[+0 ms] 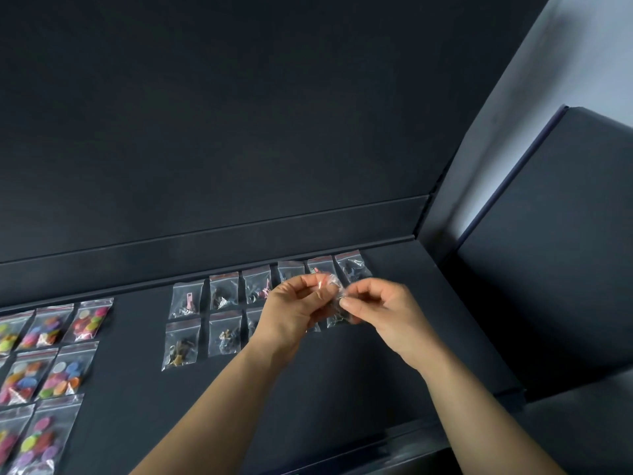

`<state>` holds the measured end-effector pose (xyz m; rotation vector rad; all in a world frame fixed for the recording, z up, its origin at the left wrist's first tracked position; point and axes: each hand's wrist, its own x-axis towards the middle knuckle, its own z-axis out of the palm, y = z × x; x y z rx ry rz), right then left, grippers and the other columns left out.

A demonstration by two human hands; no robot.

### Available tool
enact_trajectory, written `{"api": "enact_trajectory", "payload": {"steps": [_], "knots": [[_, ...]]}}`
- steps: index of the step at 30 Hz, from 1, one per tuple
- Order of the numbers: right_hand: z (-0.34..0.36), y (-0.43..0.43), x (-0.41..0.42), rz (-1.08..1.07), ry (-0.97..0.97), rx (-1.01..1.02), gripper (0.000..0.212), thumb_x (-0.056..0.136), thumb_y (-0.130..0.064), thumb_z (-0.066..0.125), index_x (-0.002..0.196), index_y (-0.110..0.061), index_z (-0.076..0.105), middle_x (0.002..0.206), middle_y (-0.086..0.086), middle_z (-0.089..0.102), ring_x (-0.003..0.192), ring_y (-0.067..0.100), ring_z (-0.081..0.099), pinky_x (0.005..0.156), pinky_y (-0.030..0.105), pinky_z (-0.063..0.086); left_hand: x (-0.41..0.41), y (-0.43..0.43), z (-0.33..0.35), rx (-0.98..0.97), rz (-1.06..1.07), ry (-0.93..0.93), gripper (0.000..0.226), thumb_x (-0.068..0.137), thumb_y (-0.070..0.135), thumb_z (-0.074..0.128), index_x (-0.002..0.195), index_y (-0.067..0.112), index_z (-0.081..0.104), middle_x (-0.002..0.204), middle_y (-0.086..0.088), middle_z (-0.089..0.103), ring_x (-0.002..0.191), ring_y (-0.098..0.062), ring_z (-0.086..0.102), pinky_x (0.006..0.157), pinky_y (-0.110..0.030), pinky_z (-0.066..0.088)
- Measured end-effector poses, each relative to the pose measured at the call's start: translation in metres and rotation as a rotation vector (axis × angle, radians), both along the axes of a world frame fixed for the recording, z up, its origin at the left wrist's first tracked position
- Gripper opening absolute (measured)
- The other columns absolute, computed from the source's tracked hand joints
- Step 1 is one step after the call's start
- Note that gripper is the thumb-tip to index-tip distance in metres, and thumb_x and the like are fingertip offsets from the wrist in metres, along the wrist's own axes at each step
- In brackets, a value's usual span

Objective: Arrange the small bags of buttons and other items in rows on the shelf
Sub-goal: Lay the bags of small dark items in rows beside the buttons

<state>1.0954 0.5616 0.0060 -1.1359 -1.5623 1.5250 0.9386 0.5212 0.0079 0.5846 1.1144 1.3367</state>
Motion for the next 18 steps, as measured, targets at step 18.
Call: {"api": "enact_trajectory", "payload": {"steps": [18], "knots": [[-0.040, 0.022, 0.032, -0.350, -0.138, -0.091, 0.017, 0.090, 0.006, 0.056, 0.090, -0.008, 0.067, 0.083, 0.012, 0.069, 0.066, 0.017, 0.070, 0.064, 0.027, 0.059, 0.002, 0.018, -0.028, 0.067, -0.063, 0.976, 0.017, 0.084, 0.013, 0.069, 0.099, 0.019, 0.071, 0.088, 0.015, 0.068, 0.078, 0.005, 0.061, 0.077, -0.012, 0.050]]}}
